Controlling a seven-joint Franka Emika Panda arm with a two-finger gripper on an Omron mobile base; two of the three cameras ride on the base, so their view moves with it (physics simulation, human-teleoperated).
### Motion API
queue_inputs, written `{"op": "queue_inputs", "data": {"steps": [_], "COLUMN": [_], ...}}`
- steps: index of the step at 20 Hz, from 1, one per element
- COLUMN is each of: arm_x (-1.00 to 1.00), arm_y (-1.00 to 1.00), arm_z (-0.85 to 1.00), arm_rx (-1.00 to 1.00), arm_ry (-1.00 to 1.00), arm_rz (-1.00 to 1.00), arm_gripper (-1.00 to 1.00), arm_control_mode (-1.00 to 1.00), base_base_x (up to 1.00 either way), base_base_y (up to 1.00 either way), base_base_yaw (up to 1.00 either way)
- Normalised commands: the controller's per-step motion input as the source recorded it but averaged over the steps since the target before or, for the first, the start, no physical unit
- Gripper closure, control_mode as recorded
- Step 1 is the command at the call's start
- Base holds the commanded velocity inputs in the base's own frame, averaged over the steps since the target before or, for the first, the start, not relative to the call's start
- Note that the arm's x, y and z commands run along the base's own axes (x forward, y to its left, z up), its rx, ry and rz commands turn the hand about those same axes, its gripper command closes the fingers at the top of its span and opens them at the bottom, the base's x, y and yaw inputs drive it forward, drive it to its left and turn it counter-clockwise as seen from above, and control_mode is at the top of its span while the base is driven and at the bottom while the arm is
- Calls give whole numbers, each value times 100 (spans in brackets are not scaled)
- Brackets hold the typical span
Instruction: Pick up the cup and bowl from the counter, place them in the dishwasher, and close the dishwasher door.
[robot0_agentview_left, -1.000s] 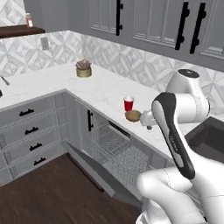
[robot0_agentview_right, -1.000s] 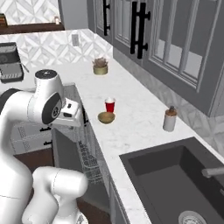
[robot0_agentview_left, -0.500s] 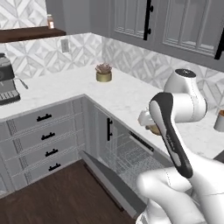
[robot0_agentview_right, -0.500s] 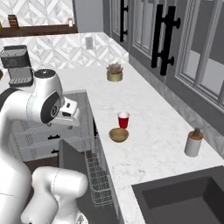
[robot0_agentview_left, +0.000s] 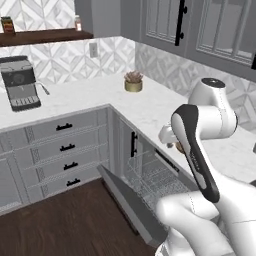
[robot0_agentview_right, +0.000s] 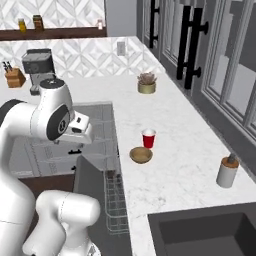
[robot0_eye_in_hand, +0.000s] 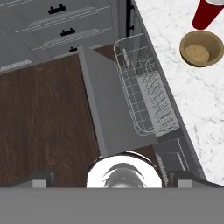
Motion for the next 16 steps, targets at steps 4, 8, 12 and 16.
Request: {"op": "queue_inputs", "data": {"steps": [4,8,12,16], "arm_x": [0,0,0,0], "arm_y": [0,0,0,0], "arm_z": [0,0,0,0], "arm_rx": [0,0,0,0], "arm_ry": [0,0,0,0], "arm_rz": [0,0,0,0], "arm_gripper": [-100,-100,-100,-100], "arm_control_mode": [100,100,100,100], "base_base_x": [-15,0,-2,-15], "base_base_y": [-71,-37,0,0], "base_base_yaw": [22,1,-30,-35]}}
